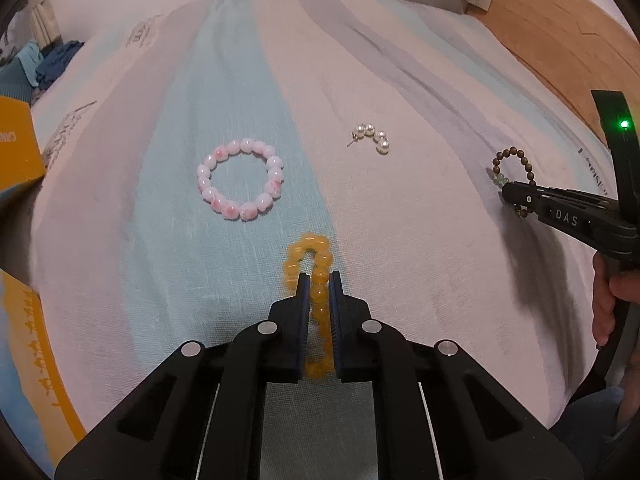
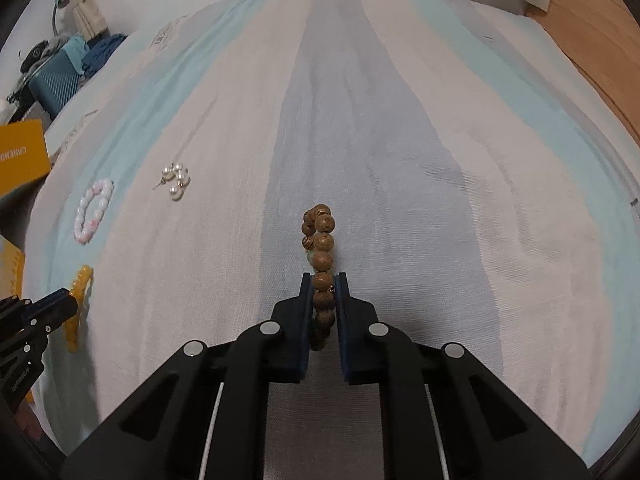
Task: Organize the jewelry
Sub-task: 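Lift both held bracelets off the bed with both tools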
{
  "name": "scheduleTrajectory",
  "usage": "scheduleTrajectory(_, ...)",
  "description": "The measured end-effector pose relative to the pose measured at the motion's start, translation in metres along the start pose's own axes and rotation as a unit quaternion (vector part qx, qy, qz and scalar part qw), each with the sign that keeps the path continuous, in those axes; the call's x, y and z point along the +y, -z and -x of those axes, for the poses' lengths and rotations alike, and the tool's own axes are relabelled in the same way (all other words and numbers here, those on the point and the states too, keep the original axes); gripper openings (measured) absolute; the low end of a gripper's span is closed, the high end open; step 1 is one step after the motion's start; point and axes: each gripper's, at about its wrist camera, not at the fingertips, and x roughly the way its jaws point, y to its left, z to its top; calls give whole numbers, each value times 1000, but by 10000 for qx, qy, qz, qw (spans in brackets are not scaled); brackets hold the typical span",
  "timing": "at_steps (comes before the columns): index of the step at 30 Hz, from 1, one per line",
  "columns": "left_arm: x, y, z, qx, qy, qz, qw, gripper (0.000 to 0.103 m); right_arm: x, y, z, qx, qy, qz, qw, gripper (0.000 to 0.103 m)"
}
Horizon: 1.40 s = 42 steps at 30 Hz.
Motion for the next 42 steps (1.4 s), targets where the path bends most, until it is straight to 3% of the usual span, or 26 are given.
scheduleTrajectory(9,-1,-6,8,-67,63,8,10000,8,-8,1,16,-280,-102,-137,9995,10)
scheduleTrajectory(24,-3,-8,17,-132,42,4,9999,8,-2,1,22,-274,-3,-50,9996,10)
scheduleTrajectory(42,-4,-9,51,-239,100,81,9996,8,16,11,63,-342,-312,-215,9987,10)
